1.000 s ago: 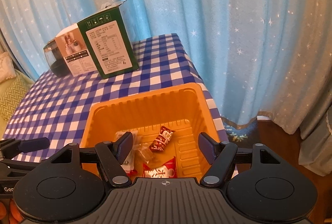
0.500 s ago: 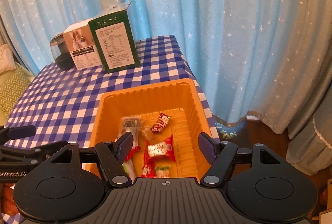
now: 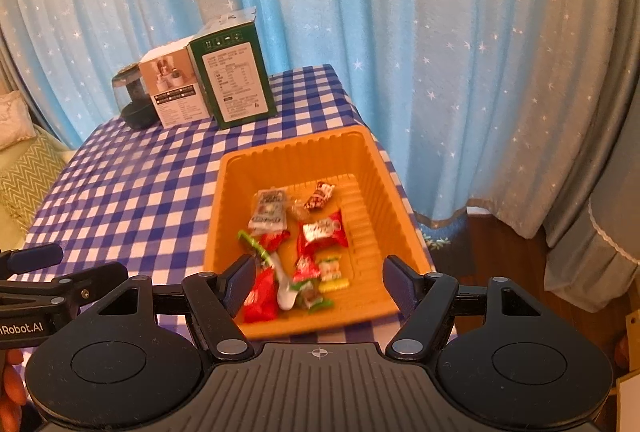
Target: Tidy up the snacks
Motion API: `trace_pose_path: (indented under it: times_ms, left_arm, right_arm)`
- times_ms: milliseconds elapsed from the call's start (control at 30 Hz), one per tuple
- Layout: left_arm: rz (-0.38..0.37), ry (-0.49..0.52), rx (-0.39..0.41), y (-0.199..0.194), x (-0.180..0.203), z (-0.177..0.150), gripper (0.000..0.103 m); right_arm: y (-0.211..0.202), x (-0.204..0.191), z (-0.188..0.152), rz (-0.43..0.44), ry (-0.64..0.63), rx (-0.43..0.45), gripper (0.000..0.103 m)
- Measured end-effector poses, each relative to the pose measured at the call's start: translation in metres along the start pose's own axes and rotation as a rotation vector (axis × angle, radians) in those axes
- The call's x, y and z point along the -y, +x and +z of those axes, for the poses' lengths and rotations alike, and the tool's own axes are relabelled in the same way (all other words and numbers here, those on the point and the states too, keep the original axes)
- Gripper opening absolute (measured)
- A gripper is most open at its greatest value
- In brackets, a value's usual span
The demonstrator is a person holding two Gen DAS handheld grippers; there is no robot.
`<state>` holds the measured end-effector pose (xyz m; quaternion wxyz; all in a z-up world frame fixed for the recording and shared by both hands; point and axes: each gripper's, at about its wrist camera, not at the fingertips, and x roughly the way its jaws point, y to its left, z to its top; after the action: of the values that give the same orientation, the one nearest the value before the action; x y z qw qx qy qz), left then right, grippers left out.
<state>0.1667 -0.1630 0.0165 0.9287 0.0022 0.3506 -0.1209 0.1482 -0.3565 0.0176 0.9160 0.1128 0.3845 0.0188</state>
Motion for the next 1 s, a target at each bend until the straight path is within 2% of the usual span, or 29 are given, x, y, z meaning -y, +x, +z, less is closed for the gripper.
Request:
trace_pose_path:
  times_ms: [300,500,767,1000]
  left_arm:
    - [0.001,0.001,0.017,-0.046,0.009,-0.027,0.103]
    - [-0.002,-0.029,0.023,-0.075,0.008,-0.044,0.103]
    - [0.004,-0.039,0.017,-0.11,0.004,-0.054,0.103]
    - [0.056,-0.015,0.034,-0.14,0.003,-0.066,0.103]
  right_arm:
    - [-0.042,-0.011,-0.026,-0.002,0.004,0.019,0.072]
    - [-0.07,-0.015,-0.046,0.032,0.051,0.031,0.072]
    - [-0.096,-0.03,-0.069,0.009,0.03,0.032,0.072]
    - [-0.12,-0.045,-0.086,-0.008,-0.002,0.04,0.072]
